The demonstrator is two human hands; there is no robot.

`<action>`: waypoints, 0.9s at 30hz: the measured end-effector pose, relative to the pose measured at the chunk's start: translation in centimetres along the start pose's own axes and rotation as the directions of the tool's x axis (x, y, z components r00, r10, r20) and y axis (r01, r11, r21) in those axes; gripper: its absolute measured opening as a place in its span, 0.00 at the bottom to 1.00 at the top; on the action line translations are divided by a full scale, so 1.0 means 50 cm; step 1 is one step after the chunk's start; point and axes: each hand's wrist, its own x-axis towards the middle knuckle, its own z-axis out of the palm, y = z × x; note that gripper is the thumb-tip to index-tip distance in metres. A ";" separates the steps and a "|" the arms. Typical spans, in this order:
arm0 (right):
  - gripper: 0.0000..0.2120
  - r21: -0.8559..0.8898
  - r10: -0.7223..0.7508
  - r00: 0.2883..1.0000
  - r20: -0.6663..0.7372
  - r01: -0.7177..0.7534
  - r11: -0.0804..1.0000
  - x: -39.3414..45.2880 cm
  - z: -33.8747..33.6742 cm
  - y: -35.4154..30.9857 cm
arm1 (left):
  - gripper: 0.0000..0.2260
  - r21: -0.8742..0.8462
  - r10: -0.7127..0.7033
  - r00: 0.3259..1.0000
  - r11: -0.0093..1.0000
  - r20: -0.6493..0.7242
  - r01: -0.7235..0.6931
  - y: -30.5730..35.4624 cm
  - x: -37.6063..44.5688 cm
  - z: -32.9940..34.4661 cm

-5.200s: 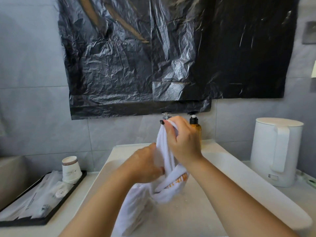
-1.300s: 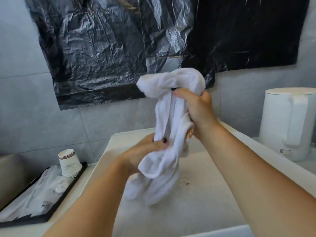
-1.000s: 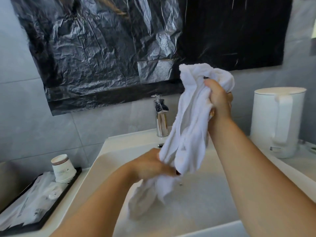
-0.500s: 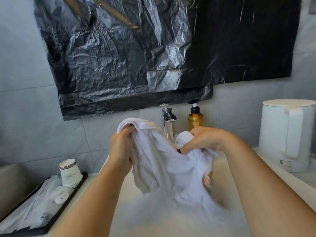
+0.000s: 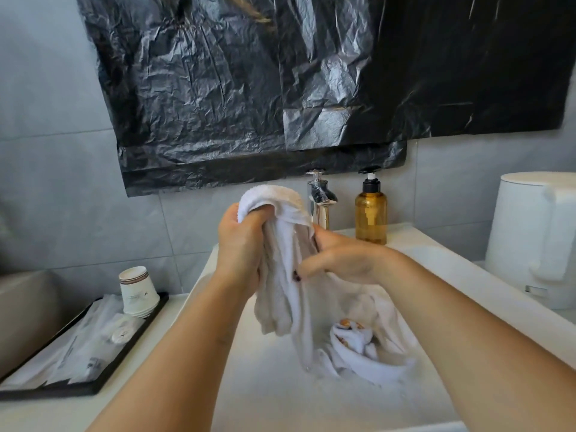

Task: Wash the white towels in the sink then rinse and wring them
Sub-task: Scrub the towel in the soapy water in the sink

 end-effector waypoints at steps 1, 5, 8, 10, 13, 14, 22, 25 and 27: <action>0.48 0.009 -0.007 0.999 0.048 0.006 1.000 0.009 0.008 0.017 | 0.08 -0.009 0.005 1.000 1.000 -0.021 -0.005 0.002 0.001 -0.002; 0.37 -0.286 0.117 0.993 0.002 -0.111 0.952 0.038 0.024 0.064 | 0.05 -0.009 -0.021 0.997 1.000 -0.076 0.020 -0.003 0.011 -0.015; 0.17 -0.324 0.134 0.974 -0.182 -0.188 0.927 0.020 -0.027 0.056 | 0.08 0.165 0.074 0.986 0.985 -0.148 -0.049 -0.012 0.028 -0.032; 0.13 -0.167 0.080 0.929 -0.362 -0.149 0.975 -0.005 -0.062 0.031 | 0.13 0.334 0.138 0.980 0.939 -0.143 -0.083 -0.009 0.034 -0.044; 0.11 0.113 -0.026 0.767 -0.641 0.128 0.985 -0.029 -0.087 -0.001 | 0.20 0.489 -0.060 0.991 0.872 0.123 -0.008 -0.012 0.023 -0.044; 0.13 0.165 -0.044 0.728 -0.685 0.213 0.963 -0.031 -0.087 -0.009 | 0.22 0.522 -0.158 0.955 0.853 0.250 0.005 -0.019 0.017 -0.039; 0.08 0.525 0.004 0.841 -0.541 0.333 0.783 -0.008 0.029 -0.038 | 0.26 0.334 -0.261 0.666 0.942 0.699 0.019 -0.073 -0.043 0.014; 0.09 0.602 -0.004 0.865 -0.502 0.353 0.716 -0.020 0.017 -0.051 | 0.22 0.249 -0.260 0.725 0.960 0.638 0.126 -0.078 -0.043 0.019; 0.09 0.572 0.013 0.847 -0.532 0.347 0.743 -0.027 -0.013 -0.056 | 0.17 0.243 -0.298 0.766 0.951 0.570 0.190 -0.074 -0.033 0.017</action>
